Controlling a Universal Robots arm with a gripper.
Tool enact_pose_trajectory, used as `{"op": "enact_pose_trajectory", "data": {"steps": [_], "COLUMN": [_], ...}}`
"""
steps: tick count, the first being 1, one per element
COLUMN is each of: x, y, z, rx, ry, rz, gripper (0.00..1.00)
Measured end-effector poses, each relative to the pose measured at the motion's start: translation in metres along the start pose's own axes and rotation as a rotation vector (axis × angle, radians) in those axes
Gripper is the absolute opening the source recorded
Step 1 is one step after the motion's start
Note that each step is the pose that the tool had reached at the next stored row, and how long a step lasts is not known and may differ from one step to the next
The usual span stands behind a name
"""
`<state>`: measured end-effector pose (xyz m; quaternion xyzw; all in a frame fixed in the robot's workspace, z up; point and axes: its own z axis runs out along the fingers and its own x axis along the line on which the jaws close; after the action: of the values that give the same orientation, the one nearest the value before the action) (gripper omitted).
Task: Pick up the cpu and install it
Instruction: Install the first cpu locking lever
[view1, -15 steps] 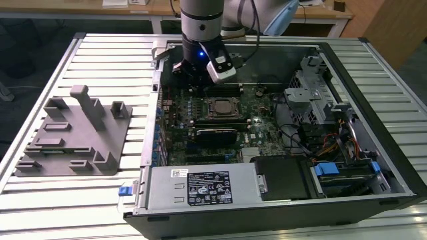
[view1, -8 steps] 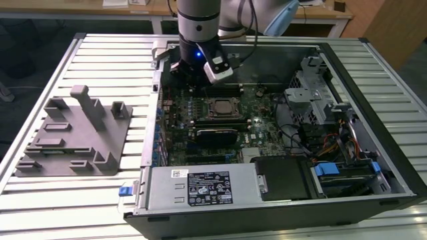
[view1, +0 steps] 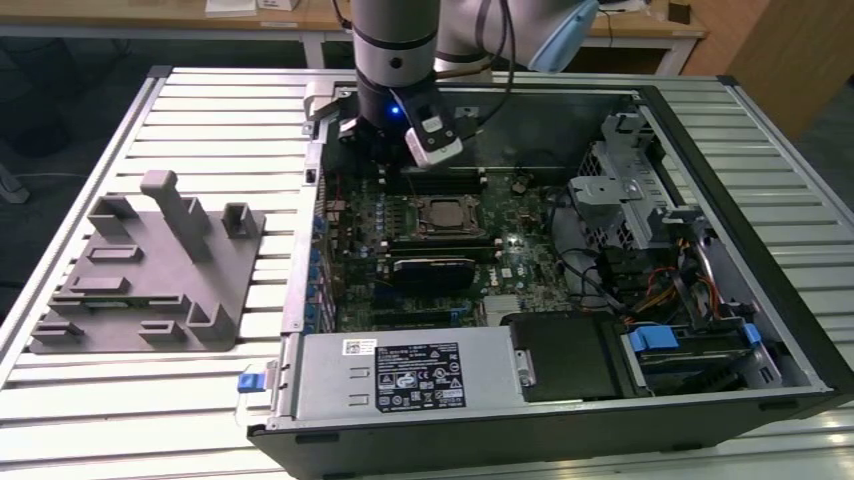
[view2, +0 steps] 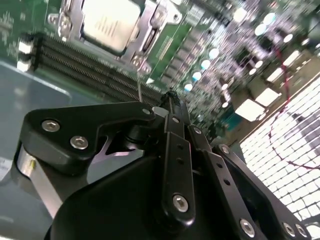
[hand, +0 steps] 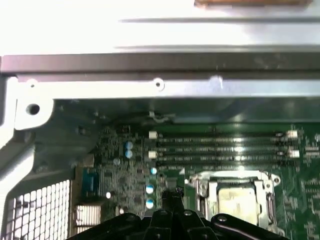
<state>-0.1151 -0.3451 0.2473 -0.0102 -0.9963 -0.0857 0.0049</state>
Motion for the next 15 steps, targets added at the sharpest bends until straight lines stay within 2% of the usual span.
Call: {"op": "enact_pose_trajectory", "data": {"steps": [3, 5, 6, 11, 13, 15], "x": [0.0002, 0.0003, 0.0003, 0.0003, 0.0003, 0.0003], "y": [-0.0004, -0.0005, -0.0005, -0.0006, -0.0007, -0.0006], "z": [-0.0001, -0.0001, -0.0001, -0.0001, -0.0001, -0.0002], "rx": [-0.0419, -0.0553, -0.0587, -0.0605, -0.0766, -0.0838], "ry": [0.0014, 0.0017, 0.0019, 0.0018, 0.0022, 0.0023], "rz": [-0.002, -0.003, -0.003, -0.003, -0.003, -0.003], "gripper": [0.11, 0.11, 0.11, 0.11, 0.11, 0.11]}}
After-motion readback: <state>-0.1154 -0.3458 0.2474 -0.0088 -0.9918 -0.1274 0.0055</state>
